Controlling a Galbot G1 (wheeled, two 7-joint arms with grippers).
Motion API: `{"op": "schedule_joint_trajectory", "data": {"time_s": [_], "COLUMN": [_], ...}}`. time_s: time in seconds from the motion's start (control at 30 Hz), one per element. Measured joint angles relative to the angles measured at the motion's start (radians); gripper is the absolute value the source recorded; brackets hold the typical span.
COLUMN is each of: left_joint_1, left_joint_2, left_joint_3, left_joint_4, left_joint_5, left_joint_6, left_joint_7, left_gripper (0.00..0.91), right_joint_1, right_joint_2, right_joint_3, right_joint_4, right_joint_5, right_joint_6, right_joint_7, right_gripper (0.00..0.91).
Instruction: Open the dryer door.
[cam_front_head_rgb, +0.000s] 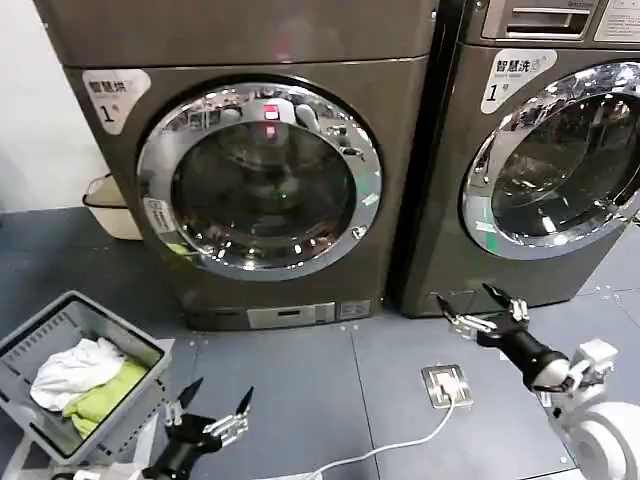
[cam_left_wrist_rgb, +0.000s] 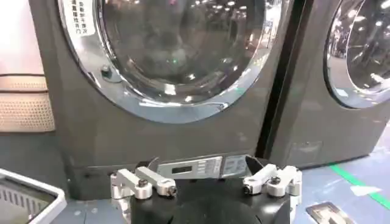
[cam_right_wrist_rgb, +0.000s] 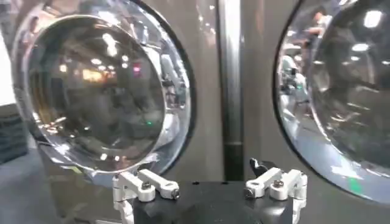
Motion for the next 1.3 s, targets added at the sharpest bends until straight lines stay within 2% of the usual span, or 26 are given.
{"op": "schedule_joint_trajectory", "data": {"time_s": [0.2, 0.63, 1.3], "left_joint_1": [0.002, 0.005, 0.009], "left_joint_2": [0.000, -0.005, -0.015], "left_joint_3": [0.001, 0.006, 0.010], "left_joint_4": [-0.004, -0.009, -0.012], "left_joint_5": [0.006, 0.024, 0.033], "left_joint_6": [0.000, -0.001, -0.001], "left_joint_7": [0.001, 0.002, 0.002], "left_gripper": [0.907, 0.907, 0.907], "right_joint_1": [0.075, 0.302, 0.618], "right_joint_2": [-0.051, -0.124, -0.091], "right_joint_3": [-0.087, -0.318, -0.619], "right_joint_4": [-0.034, -0.107, -0.214], "right_joint_5": [0.061, 0.122, 0.141], "right_joint_6": [0.002, 0.025, 0.038], "right_joint_7": [0.017, 0.048, 0.071], "right_gripper": [0.907, 0.907, 0.907]}}
